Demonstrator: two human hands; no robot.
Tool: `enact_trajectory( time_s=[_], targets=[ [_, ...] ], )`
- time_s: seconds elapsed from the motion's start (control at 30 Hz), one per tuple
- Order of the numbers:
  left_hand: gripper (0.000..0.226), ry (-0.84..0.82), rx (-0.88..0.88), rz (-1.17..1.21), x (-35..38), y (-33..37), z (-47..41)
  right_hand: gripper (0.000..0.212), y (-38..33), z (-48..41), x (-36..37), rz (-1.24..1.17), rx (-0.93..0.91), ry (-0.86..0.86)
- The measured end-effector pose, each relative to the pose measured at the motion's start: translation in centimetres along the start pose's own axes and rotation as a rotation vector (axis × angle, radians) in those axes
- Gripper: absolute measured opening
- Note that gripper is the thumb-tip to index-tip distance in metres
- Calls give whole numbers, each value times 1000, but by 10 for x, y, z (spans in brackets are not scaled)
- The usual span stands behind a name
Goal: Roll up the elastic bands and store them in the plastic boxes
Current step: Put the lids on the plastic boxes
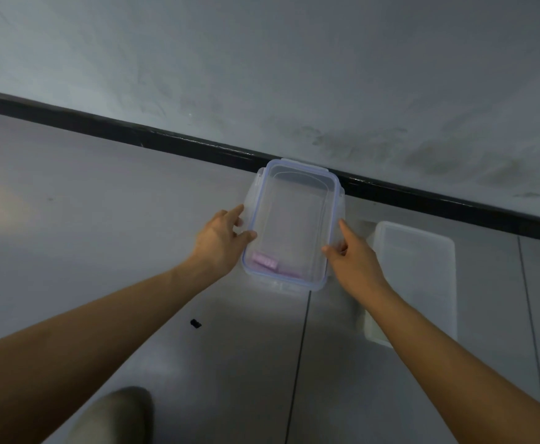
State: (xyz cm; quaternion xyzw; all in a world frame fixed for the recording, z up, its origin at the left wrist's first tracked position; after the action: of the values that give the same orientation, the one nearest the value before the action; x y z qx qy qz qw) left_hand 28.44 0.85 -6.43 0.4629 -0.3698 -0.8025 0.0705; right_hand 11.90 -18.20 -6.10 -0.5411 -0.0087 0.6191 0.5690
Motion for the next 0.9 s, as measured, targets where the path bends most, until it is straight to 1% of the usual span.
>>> enact_trajectory(
  time_s=[0.1, 0.2, 0.3, 0.47, 0.57, 0.63, 0.77, 0.83, 0.9],
  targets=[
    [62, -36, -36, 53, 5, -2, -6, 68, 2, -1, 2, 11, 12, 10],
    [61, -104, -52, 174, 7, -3, -9, 68, 2, -2, 4, 10, 11, 10],
    [58, -126, -26, 165, 8, -2, -10, 68, 2, -5, 4, -36, 35, -3],
    [56, -112, -58, 189, 8, 0, -9, 73, 8, -12, 7, -194, 89, -49],
    [57, -138, -90, 216, 8, 0, -1, 74, 10, -10, 9, -210, 114, -79],
    [58, -171, -117, 253, 7, -3, 13, 74, 14, 0, 11, -179, 116, -102],
    [60, -209, -112, 159, 1, -12, 42, 74, 23, 32, 21, -131, 117, -122],
    [59, -163, -73, 61, 1, -7, 43, 77, 18, 38, 19, -85, 86, -127],
    [59, -83, 20, -98, 2, 5, 31, 85, 8, 31, 14, -8, -28, -103]
  ],
)
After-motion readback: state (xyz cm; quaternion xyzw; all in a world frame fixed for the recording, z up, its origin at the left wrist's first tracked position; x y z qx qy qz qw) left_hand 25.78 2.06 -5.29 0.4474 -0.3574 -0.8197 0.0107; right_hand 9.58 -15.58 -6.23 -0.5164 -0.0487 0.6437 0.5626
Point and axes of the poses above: each hand's wrist, its own z-axis away from the middle knuckle, its own x-axis out of the palm, y = z × x, the point moved 2 cm from there along -z, towards the middle knuckle, and after that the axes turned 1 degree about -y, right-handed, at the moved point
